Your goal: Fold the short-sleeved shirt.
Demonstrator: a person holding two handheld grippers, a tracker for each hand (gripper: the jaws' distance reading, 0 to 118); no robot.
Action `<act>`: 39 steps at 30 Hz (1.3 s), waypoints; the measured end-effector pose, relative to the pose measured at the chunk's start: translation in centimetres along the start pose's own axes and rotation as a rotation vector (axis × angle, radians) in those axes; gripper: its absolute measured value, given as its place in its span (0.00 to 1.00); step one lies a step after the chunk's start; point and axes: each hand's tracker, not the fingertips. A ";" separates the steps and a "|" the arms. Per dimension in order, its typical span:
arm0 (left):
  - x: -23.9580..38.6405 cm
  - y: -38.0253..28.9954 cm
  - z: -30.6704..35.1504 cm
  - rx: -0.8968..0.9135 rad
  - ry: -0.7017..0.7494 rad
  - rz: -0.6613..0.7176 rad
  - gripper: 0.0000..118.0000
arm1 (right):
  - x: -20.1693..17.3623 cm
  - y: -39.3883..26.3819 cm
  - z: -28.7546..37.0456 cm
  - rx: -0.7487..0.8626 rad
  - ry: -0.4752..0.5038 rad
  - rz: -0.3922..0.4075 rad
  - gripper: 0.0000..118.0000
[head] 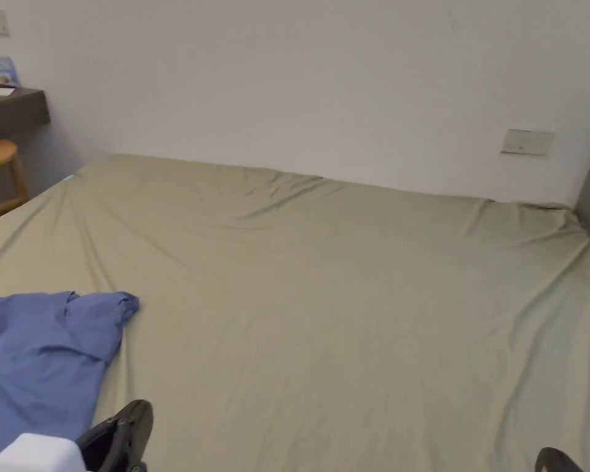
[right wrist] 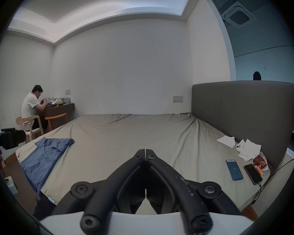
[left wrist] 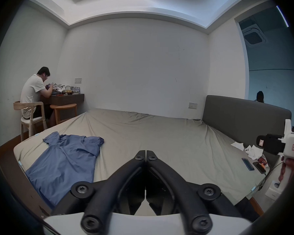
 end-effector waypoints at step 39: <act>-19.6 -1.9 9.3 -0.092 0.642 0.126 0.00 | -27.4 1.1 -8.8 -0.016 0.811 0.162 0.00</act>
